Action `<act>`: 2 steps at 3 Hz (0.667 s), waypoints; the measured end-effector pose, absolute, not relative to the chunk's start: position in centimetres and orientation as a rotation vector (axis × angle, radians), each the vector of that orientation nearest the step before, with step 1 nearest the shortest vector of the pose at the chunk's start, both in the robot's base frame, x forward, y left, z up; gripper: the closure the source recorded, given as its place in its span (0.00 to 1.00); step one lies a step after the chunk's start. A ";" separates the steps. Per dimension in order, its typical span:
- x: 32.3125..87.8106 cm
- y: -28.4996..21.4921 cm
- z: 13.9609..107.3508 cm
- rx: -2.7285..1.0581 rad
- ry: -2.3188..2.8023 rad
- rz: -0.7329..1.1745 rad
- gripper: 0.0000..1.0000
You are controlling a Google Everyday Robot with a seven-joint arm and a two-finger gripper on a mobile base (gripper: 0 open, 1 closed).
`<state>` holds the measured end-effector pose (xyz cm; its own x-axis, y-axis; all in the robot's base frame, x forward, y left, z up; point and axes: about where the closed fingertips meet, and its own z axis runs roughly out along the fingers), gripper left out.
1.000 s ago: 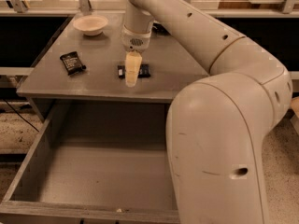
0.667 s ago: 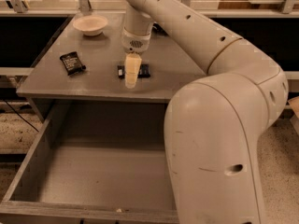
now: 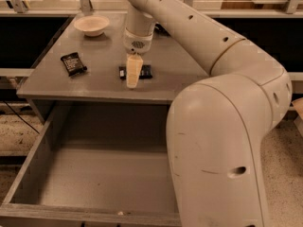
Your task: Place rxbar blueberry into top drawer
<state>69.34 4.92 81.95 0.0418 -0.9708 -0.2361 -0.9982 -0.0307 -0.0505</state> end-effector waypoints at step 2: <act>69.3 4.9 82.0 -2.111 2.035 0.201 0.72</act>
Offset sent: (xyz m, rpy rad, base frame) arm 0.0000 0.0000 0.0000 0.0000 0.0000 0.0000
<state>69.34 4.92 81.95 0.0418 -0.9708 -0.2361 -0.9982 -0.0307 -0.0506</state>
